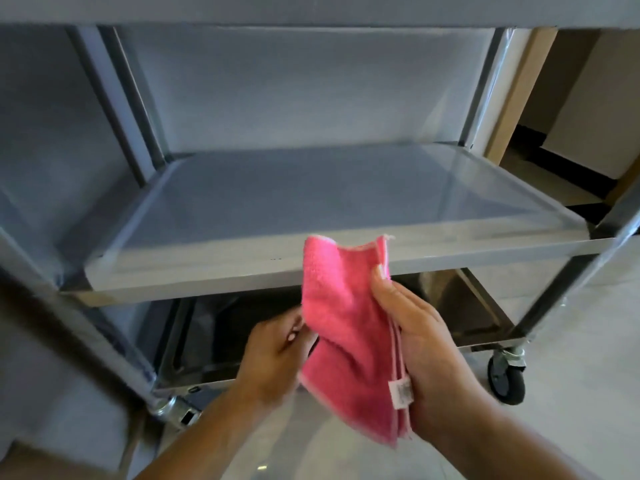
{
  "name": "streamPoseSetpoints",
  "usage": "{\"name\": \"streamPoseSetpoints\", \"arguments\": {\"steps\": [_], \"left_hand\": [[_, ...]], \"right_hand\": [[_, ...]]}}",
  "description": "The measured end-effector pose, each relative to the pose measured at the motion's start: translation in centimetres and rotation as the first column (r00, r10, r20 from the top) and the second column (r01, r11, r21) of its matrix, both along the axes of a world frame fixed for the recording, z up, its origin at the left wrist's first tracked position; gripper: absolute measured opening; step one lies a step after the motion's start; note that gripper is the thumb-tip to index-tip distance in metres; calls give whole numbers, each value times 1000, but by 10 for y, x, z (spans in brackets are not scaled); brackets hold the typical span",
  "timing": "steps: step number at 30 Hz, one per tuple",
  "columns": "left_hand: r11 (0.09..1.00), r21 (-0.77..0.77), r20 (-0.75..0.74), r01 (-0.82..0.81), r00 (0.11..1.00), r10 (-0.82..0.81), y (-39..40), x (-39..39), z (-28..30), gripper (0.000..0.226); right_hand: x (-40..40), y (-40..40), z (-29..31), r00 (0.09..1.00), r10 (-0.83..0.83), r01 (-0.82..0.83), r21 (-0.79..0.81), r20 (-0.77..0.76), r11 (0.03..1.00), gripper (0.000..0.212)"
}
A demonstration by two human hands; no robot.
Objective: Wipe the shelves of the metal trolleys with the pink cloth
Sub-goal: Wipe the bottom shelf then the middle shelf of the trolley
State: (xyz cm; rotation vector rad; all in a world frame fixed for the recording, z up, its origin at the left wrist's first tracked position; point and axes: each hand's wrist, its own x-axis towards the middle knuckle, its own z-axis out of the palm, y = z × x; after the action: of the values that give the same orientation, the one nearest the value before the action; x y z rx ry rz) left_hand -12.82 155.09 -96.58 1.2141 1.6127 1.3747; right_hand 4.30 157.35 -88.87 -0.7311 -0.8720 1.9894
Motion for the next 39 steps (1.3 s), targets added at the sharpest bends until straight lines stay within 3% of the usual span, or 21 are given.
{"name": "streamPoseSetpoints", "arguments": {"steps": [3,6,8,11,19,25,29,31,34,36,39], "left_hand": [[987,-63,268,147,955,-126,5,10,27,48],[949,-70,555,308,802,-219,11,16,58,71],[944,-21,654,330,718,-237,12,16,78,81],[946,10,587,323,764,-267,16,15,97,79],[978,-46,337,202,925,-175,20,12,132,16],[997,-60,187,52,982,-40,20,-3,152,22],[997,-80,109,18,994,-10,22,-6,156,12],[993,-116,102,5,995,7,24,-8,158,9],[977,-214,154,20,988,14,29,-11,162,2],[951,-288,249,111,968,-38,31,-13,162,12],[941,-274,379,198,922,-84,34,-12,163,25]], "right_hand": [[7,5,14,999,-5,3,63,34,998,24],[11,12,24,998,-11,6,88,60,996,22],[10,17,32,998,-18,12,84,62,996,28],[5,25,45,994,-79,73,85,70,994,25],[-15,44,75,983,-118,101,123,142,987,25],[1,62,84,953,-168,101,258,251,961,27],[8,74,92,940,-109,25,254,323,967,37],[7,78,98,917,-87,-25,271,390,962,38],[4,88,108,853,-179,-27,383,491,923,20],[4,94,117,819,-228,-60,475,526,878,18],[7,100,133,816,-224,-141,561,532,816,21]]}}
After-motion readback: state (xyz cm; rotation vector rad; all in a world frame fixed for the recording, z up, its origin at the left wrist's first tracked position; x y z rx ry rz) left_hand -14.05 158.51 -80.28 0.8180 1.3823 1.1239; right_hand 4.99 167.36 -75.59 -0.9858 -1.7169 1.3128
